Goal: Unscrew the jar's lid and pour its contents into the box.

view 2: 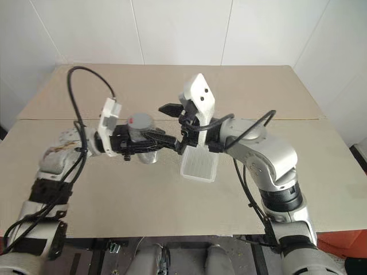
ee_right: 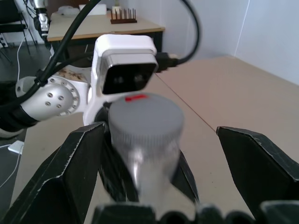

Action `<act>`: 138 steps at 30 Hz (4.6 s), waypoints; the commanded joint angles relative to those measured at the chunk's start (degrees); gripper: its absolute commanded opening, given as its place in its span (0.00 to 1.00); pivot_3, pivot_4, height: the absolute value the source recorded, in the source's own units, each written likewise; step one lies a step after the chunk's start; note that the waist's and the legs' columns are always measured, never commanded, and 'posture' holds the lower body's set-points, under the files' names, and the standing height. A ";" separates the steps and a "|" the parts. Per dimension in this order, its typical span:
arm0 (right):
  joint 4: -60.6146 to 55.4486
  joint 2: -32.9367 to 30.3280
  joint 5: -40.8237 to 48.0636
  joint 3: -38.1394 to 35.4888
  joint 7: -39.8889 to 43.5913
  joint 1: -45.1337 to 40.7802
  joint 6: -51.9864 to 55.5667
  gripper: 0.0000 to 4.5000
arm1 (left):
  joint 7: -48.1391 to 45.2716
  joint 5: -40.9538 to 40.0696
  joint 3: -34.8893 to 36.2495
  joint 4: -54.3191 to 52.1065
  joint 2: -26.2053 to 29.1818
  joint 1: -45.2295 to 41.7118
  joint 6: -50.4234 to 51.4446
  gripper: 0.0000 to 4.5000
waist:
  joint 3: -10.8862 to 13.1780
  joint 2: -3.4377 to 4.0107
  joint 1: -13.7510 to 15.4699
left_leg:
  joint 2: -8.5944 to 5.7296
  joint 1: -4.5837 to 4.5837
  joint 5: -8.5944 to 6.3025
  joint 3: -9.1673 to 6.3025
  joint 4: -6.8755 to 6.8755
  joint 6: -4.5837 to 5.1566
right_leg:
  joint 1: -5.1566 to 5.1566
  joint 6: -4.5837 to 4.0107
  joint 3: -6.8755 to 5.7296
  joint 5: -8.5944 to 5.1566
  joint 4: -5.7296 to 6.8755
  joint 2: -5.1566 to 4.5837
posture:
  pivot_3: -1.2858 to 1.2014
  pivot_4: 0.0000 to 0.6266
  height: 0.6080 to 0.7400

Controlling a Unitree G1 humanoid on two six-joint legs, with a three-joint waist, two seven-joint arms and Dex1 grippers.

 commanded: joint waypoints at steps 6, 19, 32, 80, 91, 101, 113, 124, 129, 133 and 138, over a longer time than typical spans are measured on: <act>1.55 1.63 -0.50 -0.75 -0.40 -2.96 2.15 1.00 | -4.12 2.01 -0.12 2.65 -2.25 -2.64 -5.83 0.44 | 0.00 0.00 -0.58 | 0.03 -0.07 -0.03 -0.03 0.00 0.05 | -0.08 0.03 -0.01 -0.02 0.06 0.00 | 0.52 0.24 1.00; 8.19 1.36 0.22 -0.67 9.35 -5.06 0.04 0.61 | -6.05 0.95 1.51 2.37 -3.02 -3.95 -7.32 0.44 | 0.00 0.00 -1.14 | 0.04 -0.06 -0.03 -0.11 -0.01 0.05 | -0.08 0.05 -0.03 -0.01 0.09 0.00 | 0.52 0.24 1.00; 52.21 5.46 -9.77 4.36 55.86 -22.58 -35.86 0.61 | -16.66 -6.55 -1.34 -4.03 3.28 -4.12 -3.20 0.44 | 0.04 0.06 -2.02 | 0.08 0.10 -0.02 -0.08 -0.05 0.02 | -0.08 0.11 0.07 0.02 0.16 0.06 | 0.52 0.24 1.00; 8.14 -5.23 -7.46 -9.32 8.13 -1.18 -5.91 0.99 | -10.44 0.94 5.23 3.15 3.19 -0.57 -6.41 0.44 | 0.04 0.05 -1.25 | 0.02 -0.25 0.07 0.00 0.01 -0.12 | -0.61 0.10 0.22 0.02 0.60 0.00 | 0.52 0.24 1.00; -0.94 2.11 -2.91 -3.14 5.86 -3.79 -2.25 0.99 | -7.76 2.88 3.25 6.29 -2.39 -3.40 -7.87 0.44 | 0.04 0.05 -1.29 | 0.01 -0.25 0.07 -0.01 0.05 -0.12 | -0.62 0.10 0.26 0.02 0.64 0.01 | 0.52 0.24 1.00; 5.63 5.68 -9.88 2.94 2.90 -7.94 -3.98 0.99 | -8.24 3.80 3.16 7.83 -3.58 -4.40 -8.88 0.44 | 0.04 0.05 -1.32 | 0.00 -0.25 0.08 0.00 0.04 -0.13 | -0.62 0.10 0.24 0.02 0.64 0.01 | 0.52 0.24 1.00; 6.85 1.29 -12.05 -1.52 2.68 -4.77 -3.75 0.99 | -8.62 3.39 4.62 6.43 -1.43 -3.13 -8.48 0.44 | 0.04 0.05 -1.29 | 0.00 -0.26 0.08 -0.01 0.04 -0.12 | -0.62 0.10 0.24 0.02 0.62 0.01 | 0.52 0.24 1.00; 4.14 -5.28 -9.29 -6.89 3.14 -0.89 -3.14 0.99 | -8.47 2.88 5.73 4.92 1.36 -0.96 -7.67 0.44 | 0.04 0.05 -1.32 | 0.02 -0.26 0.07 0.00 0.01 -0.11 | -0.63 0.10 0.23 0.02 0.61 0.00 | 0.52 0.24 1.00; -0.08 -3.90 -5.55 -6.35 5.19 -0.64 -2.33 0.99 | -7.38 3.09 5.48 5.09 0.00 -1.39 -7.72 0.44 | 0.04 0.04 -1.45 | 0.02 -0.26 0.07 0.00 0.01 -0.11 | -0.64 0.10 0.26 0.02 0.61 0.02 | 0.52 0.24 1.00; -2.84 -0.72 -1.65 -5.65 5.10 -2.12 -0.76 0.99 | -6.93 3.36 4.89 5.40 -1.58 -1.87 -8.13 0.44 | 0.04 0.05 -1.32 | 0.02 -0.26 0.07 -0.01 0.03 -0.11 | -0.63 0.10 0.25 0.02 0.61 0.02 | 0.52 0.24 1.00; -1.27 2.82 -3.74 -1.36 2.91 -4.49 -1.05 0.99 | -7.09 3.94 4.44 6.55 -3.01 -2.99 -8.73 0.44 | 0.04 0.05 -1.30 | 0.02 -0.26 0.07 -0.02 0.05 -0.11 | -0.62 0.10 0.24 0.02 0.65 0.02 | 0.52 0.24 1.00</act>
